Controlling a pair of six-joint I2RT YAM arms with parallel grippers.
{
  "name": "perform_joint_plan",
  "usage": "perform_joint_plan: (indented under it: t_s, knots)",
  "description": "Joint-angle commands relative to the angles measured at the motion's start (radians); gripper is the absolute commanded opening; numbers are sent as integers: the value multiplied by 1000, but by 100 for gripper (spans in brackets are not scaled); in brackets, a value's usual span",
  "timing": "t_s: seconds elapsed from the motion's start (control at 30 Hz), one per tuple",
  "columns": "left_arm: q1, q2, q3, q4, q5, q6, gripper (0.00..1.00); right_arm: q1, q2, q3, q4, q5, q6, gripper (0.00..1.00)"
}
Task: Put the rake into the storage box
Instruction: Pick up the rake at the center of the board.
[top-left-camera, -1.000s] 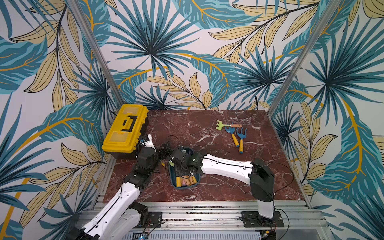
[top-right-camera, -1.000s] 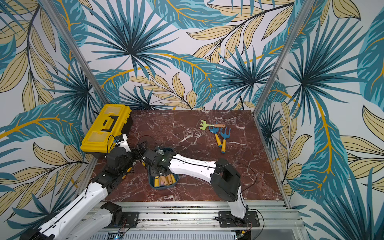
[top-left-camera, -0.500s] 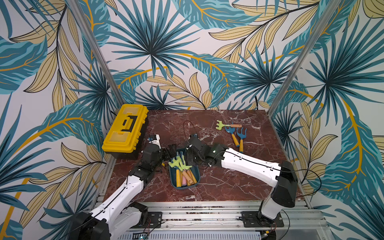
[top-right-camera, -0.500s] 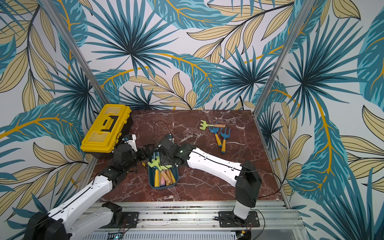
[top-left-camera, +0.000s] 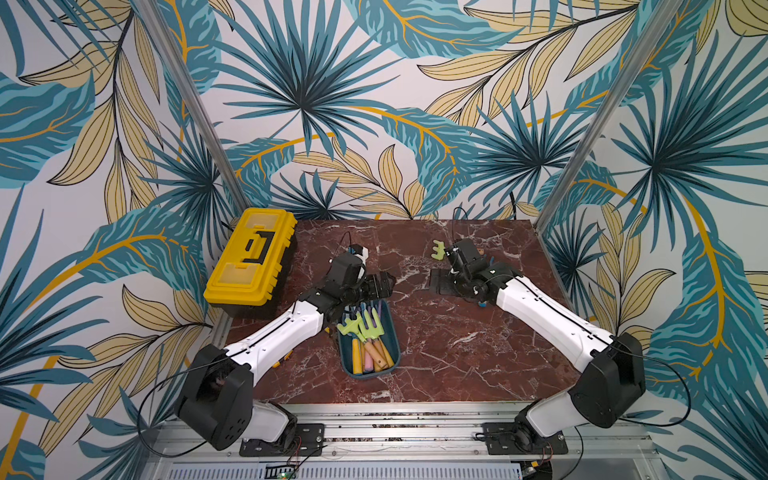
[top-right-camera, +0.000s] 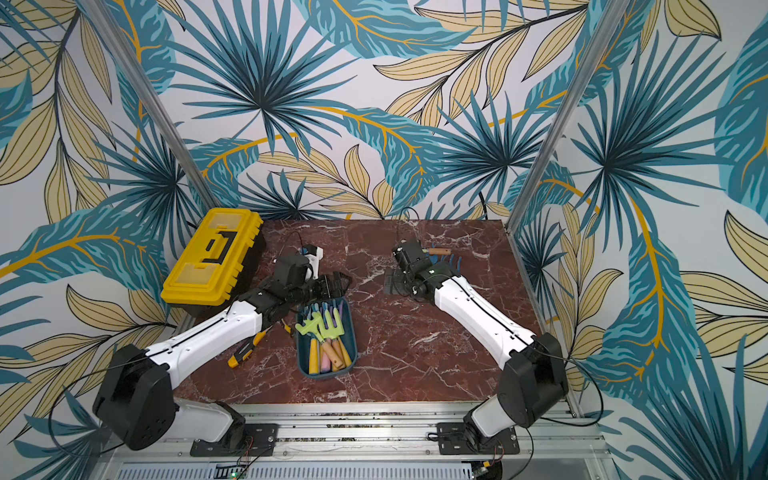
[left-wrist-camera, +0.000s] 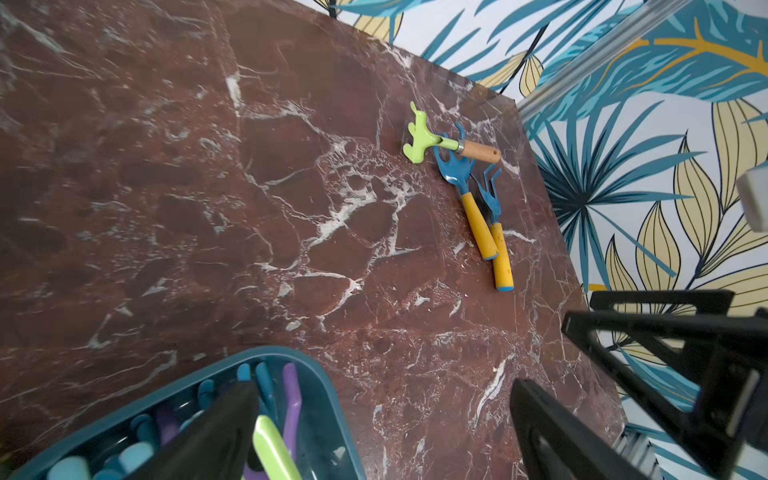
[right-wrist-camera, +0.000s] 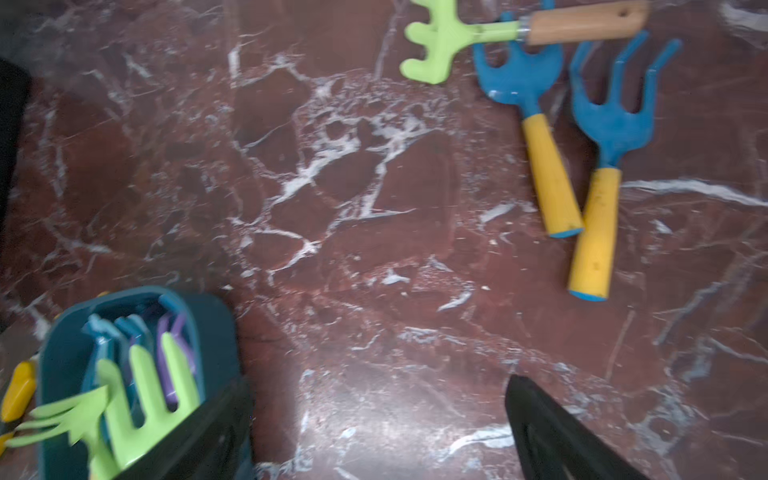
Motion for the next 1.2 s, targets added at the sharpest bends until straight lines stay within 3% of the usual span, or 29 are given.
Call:
perform_joint_plan:
  t_s: [0.0, 0.27, 0.4, 0.73, 0.9, 1.17]
  knots:
    - [-22, 49, 85, -79, 32, 29, 100, -92, -13, -39, -5, -17, -45, 99]
    - [-25, 55, 96, -90, -10, 59, 100, -317, 67, -56, 44, -63, -29, 99]
    - [-24, -2, 53, -85, -63, 88, 100, -371, 150, -25, 63, -87, -2, 87]
    - [-21, -210, -204, 71, -267, 157, 100, -403, 341, 59, 91, -58, 70, 61]
    - [-8, -254, -269, 120, -291, 165, 100, -424, 411, 107, 88, -46, 84, 53]
    - [-1, -268, -287, 127, -273, 154, 100, -427, 507, 173, 71, -51, 82, 52]
